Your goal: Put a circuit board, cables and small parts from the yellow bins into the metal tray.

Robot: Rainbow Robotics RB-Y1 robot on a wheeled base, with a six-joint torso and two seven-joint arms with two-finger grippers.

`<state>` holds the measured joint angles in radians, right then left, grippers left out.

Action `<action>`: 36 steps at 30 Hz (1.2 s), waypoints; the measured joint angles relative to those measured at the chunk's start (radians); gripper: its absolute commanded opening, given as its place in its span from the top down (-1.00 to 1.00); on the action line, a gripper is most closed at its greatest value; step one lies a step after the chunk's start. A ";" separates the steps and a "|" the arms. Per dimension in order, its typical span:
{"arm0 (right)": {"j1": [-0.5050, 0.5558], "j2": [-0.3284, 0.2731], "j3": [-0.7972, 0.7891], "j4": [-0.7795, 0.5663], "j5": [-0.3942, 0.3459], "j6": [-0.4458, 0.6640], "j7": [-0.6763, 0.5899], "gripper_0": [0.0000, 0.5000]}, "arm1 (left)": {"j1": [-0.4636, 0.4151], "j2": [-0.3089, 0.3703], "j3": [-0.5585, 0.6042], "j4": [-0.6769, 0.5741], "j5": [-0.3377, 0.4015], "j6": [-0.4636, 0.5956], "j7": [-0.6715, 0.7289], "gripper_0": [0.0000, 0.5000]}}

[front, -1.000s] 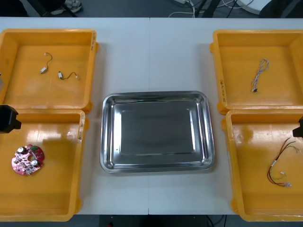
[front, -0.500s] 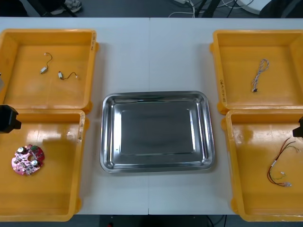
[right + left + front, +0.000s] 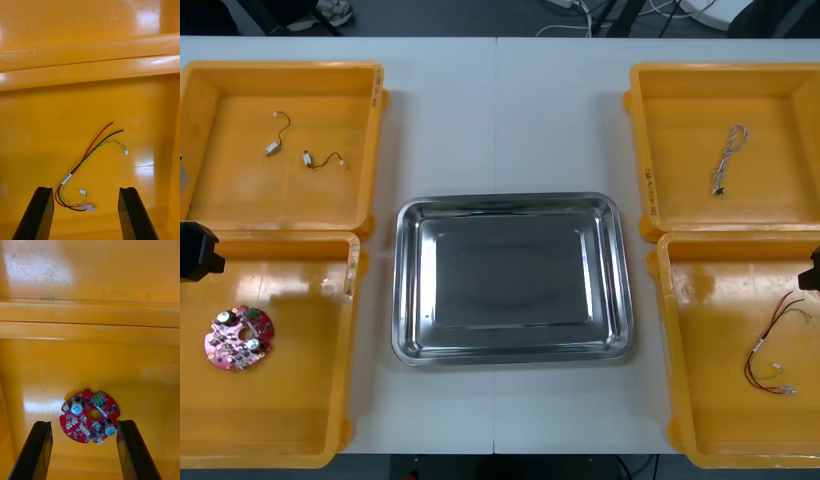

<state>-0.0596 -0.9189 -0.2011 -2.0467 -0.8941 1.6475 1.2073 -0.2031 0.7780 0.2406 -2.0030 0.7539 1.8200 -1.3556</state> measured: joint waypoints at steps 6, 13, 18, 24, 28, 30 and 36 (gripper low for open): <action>0.000 0.000 0.000 0.000 0.000 0.000 0.000 -1.00 | 0.000 0.000 0.000 0.000 0.000 0.000 0.000 -1.00; 0.000 0.000 0.000 0.000 0.000 0.000 0.000 -1.00 | 0.000 0.000 0.000 0.000 0.000 0.000 0.000 -1.00; 0.000 0.000 0.000 0.000 0.000 0.000 0.000 -1.00 | 0.000 0.000 0.000 0.000 0.000 0.000 0.000 -1.00; 0.000 0.000 0.000 0.000 0.000 0.000 0.000 -1.00 | 0.000 0.000 0.000 0.000 0.000 0.000 0.000 -1.00; 0.000 0.000 0.000 0.000 0.000 0.000 0.000 -1.00 | 0.000 0.000 0.000 0.000 0.000 0.000 0.000 -1.00; 0.000 0.000 0.000 0.000 0.000 0.000 0.000 -1.00 | 0.000 0.000 0.000 0.000 0.000 0.000 0.000 -1.00; 0.000 0.000 0.000 0.000 0.000 0.000 0.000 -1.00 | 0.000 0.000 0.000 0.000 0.000 0.000 0.000 -1.00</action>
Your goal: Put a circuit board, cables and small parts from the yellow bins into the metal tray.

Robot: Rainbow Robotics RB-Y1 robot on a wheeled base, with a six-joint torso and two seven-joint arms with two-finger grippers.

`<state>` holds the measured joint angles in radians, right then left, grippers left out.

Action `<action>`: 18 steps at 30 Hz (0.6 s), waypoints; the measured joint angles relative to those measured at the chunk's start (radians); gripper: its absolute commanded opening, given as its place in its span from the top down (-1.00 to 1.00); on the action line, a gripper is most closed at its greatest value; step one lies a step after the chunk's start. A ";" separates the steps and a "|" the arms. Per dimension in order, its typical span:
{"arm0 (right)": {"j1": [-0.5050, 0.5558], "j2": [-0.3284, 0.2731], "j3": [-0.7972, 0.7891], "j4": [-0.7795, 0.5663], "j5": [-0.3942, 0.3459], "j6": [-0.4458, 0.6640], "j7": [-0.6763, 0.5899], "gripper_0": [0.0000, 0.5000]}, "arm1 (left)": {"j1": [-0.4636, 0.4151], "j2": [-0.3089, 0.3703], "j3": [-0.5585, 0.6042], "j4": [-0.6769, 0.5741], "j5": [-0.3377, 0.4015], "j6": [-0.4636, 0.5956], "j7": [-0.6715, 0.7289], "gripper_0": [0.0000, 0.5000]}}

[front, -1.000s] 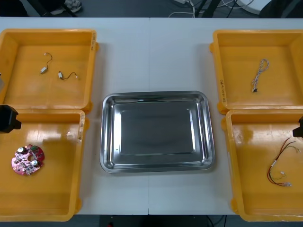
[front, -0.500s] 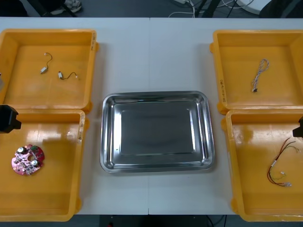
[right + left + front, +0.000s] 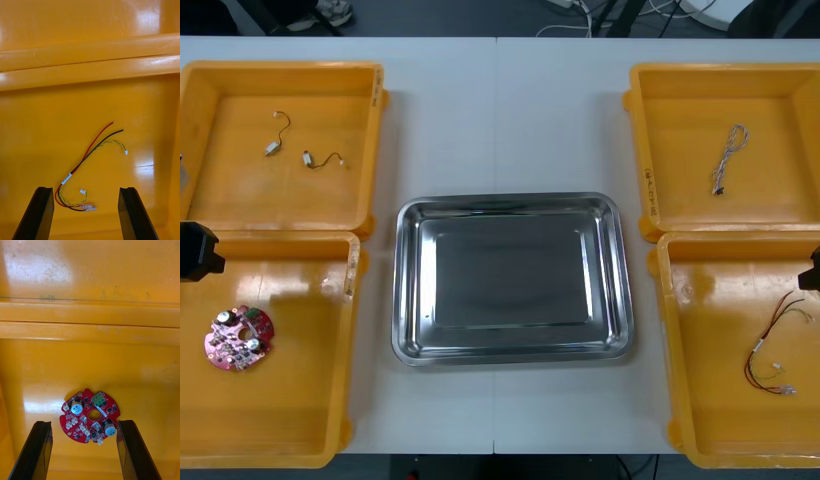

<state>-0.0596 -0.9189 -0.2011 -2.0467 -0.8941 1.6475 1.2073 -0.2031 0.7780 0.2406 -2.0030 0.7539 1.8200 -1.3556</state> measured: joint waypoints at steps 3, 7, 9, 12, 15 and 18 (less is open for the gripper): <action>0.000 0.000 0.000 0.000 0.000 0.000 0.000 -1.00 | 0.000 0.000 0.000 0.000 0.000 0.000 0.000 -1.00; 0.000 0.002 0.000 0.000 0.000 0.000 0.000 -1.00 | 0.000 -0.007 0.000 0.000 0.000 0.001 0.000 -1.00; 0.000 0.004 0.000 -0.001 0.000 -0.003 0.000 -1.00 | 0.000 -0.007 0.000 0.000 0.000 0.003 0.000 -1.00; -0.001 0.006 0.000 -0.005 0.001 -0.018 0.000 -1.00 | 0.000 -0.007 0.000 -0.001 0.001 0.012 0.000 -1.00; -0.001 0.009 -0.001 -0.007 0.001 -0.022 0.000 -1.00 | 0.000 -0.007 0.000 -0.001 0.006 0.012 0.000 -1.00; 0.000 0.015 -0.001 -0.007 0.010 -0.022 0.000 -1.00 | 0.000 -0.007 0.000 -0.002 0.018 0.012 -0.002 -1.00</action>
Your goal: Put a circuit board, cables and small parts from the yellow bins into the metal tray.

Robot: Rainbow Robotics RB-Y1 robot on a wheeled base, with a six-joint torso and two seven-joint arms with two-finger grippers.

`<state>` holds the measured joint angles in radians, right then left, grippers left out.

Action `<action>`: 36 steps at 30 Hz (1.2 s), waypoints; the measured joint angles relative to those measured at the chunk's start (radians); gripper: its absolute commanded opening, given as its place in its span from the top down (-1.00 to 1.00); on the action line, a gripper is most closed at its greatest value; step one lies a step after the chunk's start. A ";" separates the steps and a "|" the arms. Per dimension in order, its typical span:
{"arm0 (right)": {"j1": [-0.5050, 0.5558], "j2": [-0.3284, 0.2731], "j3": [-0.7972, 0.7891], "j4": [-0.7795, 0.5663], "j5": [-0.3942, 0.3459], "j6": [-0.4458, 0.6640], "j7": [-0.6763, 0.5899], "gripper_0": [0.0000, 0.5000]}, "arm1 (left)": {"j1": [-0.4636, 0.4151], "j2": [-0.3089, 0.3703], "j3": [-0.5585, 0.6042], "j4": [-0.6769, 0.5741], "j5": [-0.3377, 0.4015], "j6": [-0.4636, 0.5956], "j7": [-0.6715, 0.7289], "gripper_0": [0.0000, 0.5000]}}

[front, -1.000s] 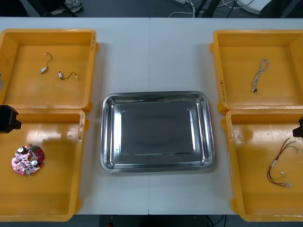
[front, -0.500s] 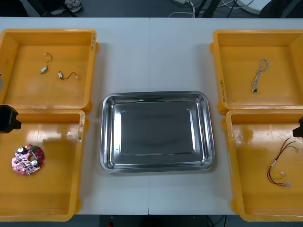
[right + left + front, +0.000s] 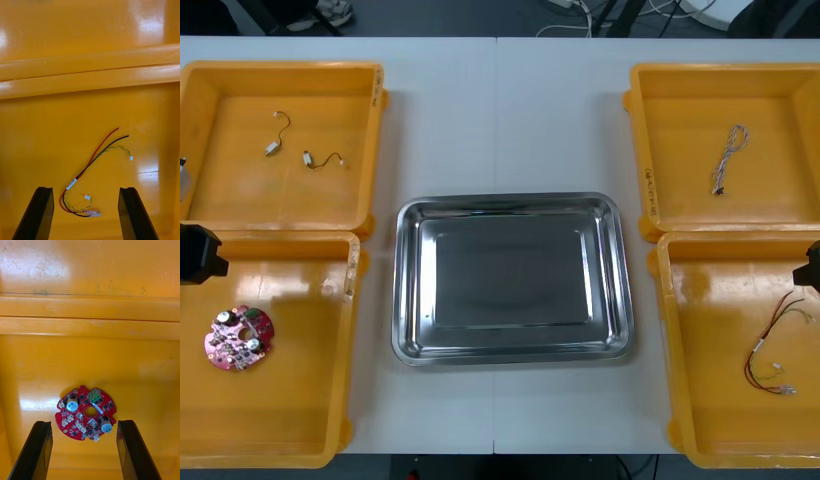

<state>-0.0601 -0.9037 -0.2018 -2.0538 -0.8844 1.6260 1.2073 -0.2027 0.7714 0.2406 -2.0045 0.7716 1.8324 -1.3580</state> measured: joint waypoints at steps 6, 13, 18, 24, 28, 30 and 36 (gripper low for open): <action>0.006 0.039 0.000 0.000 0.040 -0.001 0.000 -1.00 | 0.000 0.003 0.000 0.000 0.029 0.000 -0.118 -1.00; 0.035 0.091 -0.001 0.000 0.078 -0.006 0.000 -1.00 | 0.002 0.021 0.000 0.000 0.066 -0.001 -0.376 -1.00; 0.055 0.131 -0.005 0.000 0.098 -0.007 -0.008 -1.00 | 0.024 0.052 0.000 0.000 0.096 -0.031 -0.378 -1.00; 0.072 0.199 -0.006 0.000 0.127 -0.010 -0.125 -1.00 | 0.059 0.095 -0.007 -0.001 0.124 -0.114 -0.379 -1.00; 0.084 0.237 -0.007 0.000 0.144 -0.012 -0.129 -1.00 | 0.080 0.128 -0.041 -0.001 0.137 -0.179 -0.387 -1.00; 0.094 0.248 -0.007 0.000 0.147 -0.023 -0.129 -1.00 | 0.089 0.145 -0.066 -0.001 0.143 -0.211 -0.408 -1.00; 0.115 0.266 -0.007 0.031 0.149 -0.052 -0.144 -1.00 | 0.119 0.194 -0.127 -0.002 0.163 -0.296 -0.497 -1.00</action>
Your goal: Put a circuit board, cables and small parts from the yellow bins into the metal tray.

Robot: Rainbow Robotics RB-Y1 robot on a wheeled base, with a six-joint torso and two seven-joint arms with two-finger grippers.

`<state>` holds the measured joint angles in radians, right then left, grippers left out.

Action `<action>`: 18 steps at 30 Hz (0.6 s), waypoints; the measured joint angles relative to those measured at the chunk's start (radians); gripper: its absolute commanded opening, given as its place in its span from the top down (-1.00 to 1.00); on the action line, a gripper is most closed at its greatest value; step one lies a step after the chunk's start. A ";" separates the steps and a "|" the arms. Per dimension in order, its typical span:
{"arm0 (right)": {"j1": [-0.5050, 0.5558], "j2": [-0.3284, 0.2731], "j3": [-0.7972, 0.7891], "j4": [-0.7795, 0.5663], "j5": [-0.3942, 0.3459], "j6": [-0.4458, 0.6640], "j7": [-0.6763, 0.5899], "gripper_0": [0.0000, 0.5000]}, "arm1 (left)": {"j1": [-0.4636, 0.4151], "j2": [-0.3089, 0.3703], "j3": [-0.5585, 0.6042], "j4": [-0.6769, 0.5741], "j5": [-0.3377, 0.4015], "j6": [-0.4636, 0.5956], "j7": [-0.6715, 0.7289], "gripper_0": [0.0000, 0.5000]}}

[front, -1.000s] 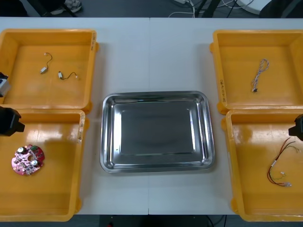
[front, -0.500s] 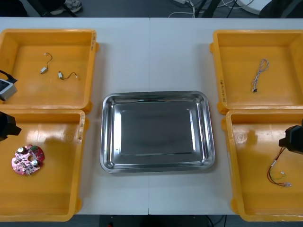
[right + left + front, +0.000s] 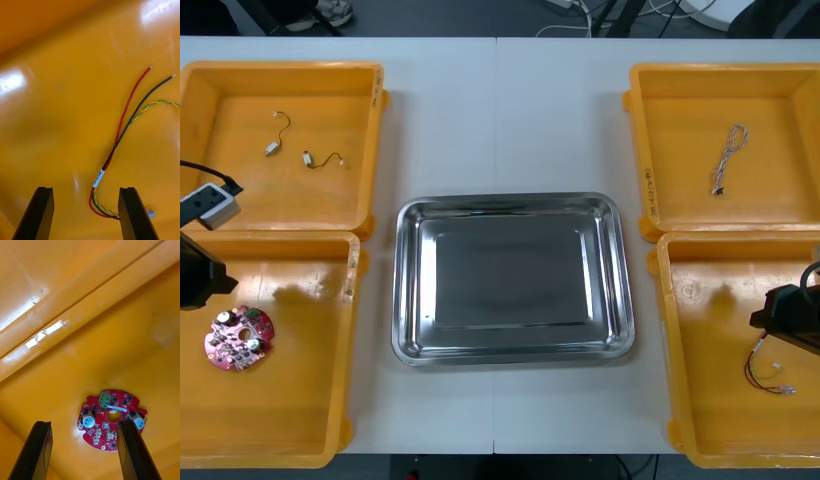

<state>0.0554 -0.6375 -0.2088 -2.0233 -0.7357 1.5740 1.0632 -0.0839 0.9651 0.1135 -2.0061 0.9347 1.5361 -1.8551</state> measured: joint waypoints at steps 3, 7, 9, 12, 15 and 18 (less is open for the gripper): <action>0.000 0.009 0.000 0.026 0.000 -0.008 -0.004 -1.00 | 0.017 0.020 -0.019 0.000 0.004 -0.027 -0.005 -1.00; 0.001 0.016 0.000 0.046 0.000 -0.023 -0.005 -1.00 | 0.041 0.045 -0.045 0.000 0.005 -0.077 -0.005 -1.00; 0.002 0.020 0.000 0.054 0.000 -0.035 -0.008 -1.00 | 0.054 0.059 -0.060 0.000 0.005 -0.113 -0.005 -1.00; 0.005 0.030 0.000 0.061 0.001 -0.048 -0.052 -1.00 | 0.070 0.077 -0.085 -0.001 0.005 -0.159 -0.005 -1.00; 0.007 0.037 0.001 0.062 0.001 -0.050 -0.140 -1.00 | 0.077 0.091 -0.112 -0.001 0.005 -0.182 -0.005 -1.00; 0.008 0.039 0.003 0.062 0.007 -0.062 -0.163 -1.00 | 0.082 0.100 -0.131 -0.001 0.005 -0.199 -0.005 -1.00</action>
<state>0.0634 -0.5988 -0.2054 -1.9612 -0.7289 1.5121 0.8997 -0.0019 1.0648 -0.0176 -2.0069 0.9401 1.3373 -1.8599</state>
